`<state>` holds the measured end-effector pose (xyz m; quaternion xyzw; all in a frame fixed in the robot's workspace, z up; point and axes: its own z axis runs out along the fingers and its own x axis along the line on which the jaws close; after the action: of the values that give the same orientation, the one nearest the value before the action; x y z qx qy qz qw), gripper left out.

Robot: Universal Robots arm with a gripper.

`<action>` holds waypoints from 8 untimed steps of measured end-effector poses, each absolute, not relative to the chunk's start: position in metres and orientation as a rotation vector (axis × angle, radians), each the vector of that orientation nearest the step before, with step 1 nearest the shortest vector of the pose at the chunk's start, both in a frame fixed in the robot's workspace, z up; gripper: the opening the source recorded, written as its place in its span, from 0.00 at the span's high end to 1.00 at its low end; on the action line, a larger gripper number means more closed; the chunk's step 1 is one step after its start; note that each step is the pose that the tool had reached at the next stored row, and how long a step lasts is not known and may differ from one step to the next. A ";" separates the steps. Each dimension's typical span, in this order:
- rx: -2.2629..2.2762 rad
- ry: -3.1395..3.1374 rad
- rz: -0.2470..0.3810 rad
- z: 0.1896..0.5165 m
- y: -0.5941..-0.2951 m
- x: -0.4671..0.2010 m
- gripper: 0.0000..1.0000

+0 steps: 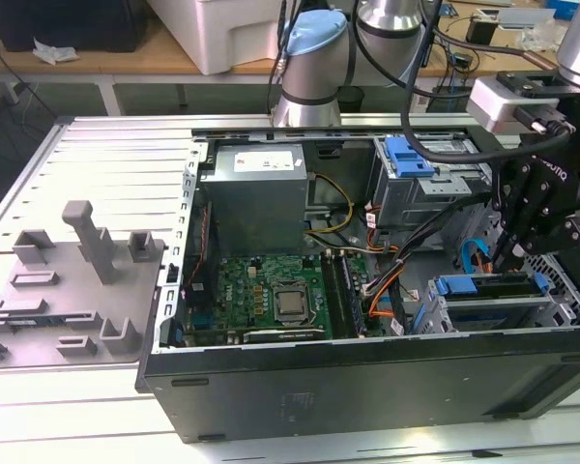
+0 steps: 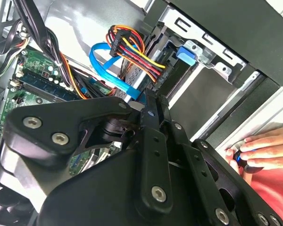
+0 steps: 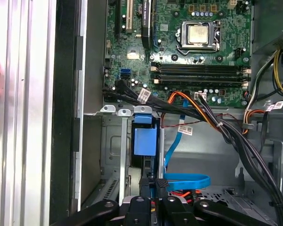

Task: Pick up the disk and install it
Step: 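Insert the second disk wire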

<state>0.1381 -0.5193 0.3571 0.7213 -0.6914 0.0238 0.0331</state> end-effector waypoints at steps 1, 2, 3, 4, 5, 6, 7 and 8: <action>2.220 -2.128 0.072 0.357 -0.520 0.138 0.84; 2.221 -2.128 0.071 0.357 -0.520 0.138 0.84; 2.221 -2.129 0.070 0.357 -0.520 0.138 0.84; 2.223 -2.131 0.066 0.357 -0.521 0.138 0.84; 2.226 -2.133 0.061 0.357 -0.521 0.138 0.84; 2.227 -2.135 0.058 0.357 -0.521 0.138 0.84; 2.228 -2.136 0.056 0.357 -0.522 0.138 0.84; 2.229 -2.136 0.054 0.357 -0.523 0.138 0.84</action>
<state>0.1381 -0.5225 0.3570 0.7216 -0.6915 0.0176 0.0266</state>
